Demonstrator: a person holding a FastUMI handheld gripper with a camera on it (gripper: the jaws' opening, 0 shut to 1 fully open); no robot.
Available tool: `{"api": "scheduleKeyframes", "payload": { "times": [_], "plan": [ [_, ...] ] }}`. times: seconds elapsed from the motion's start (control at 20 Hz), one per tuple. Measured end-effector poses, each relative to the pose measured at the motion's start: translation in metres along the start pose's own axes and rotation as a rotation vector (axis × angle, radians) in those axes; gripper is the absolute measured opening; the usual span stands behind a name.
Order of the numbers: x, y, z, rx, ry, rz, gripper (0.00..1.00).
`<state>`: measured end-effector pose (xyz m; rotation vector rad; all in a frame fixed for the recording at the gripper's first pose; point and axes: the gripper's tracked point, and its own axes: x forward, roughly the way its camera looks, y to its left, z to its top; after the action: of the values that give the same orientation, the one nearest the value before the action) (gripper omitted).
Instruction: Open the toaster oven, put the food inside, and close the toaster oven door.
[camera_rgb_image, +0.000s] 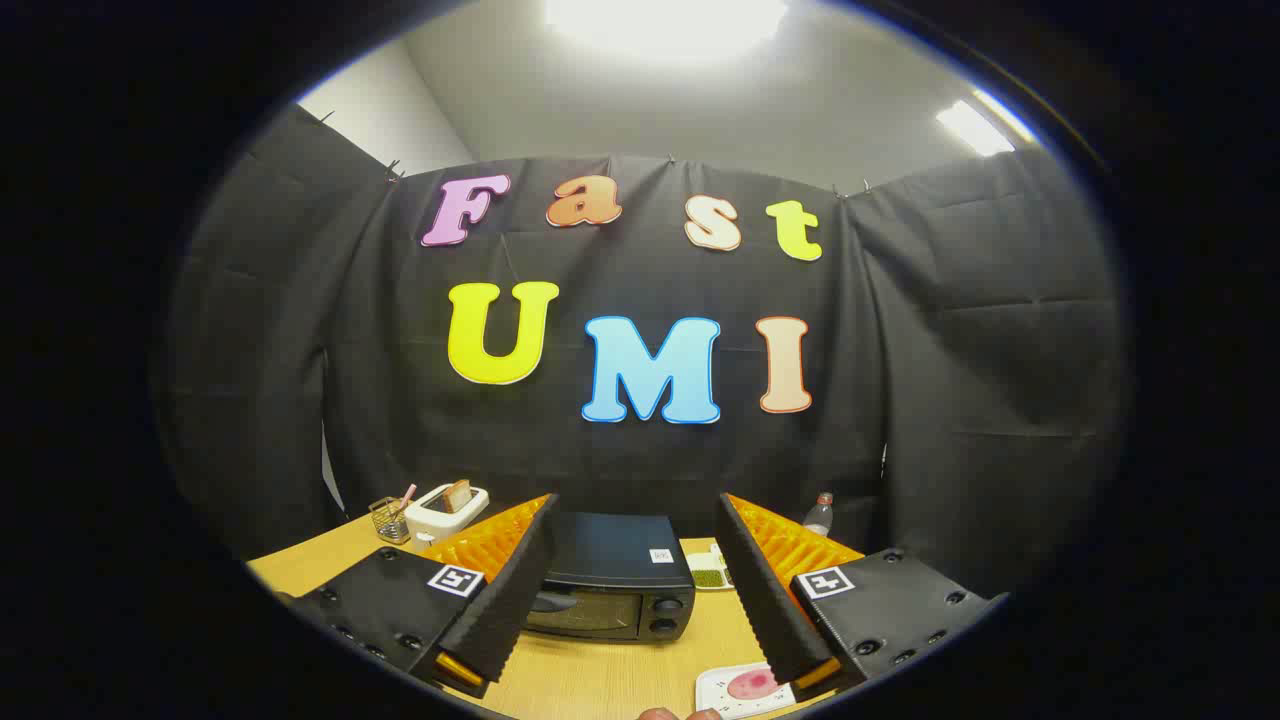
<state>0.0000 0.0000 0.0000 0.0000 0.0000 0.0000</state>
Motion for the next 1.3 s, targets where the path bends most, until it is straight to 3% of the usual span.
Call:
{"api": "scheduleKeyframes", "payload": {
  "times": [1.3],
  "plan": [
    [0.014, 0.031, 0.001, 0.016, 0.020, 0.055, 0.98]
  ]
}}
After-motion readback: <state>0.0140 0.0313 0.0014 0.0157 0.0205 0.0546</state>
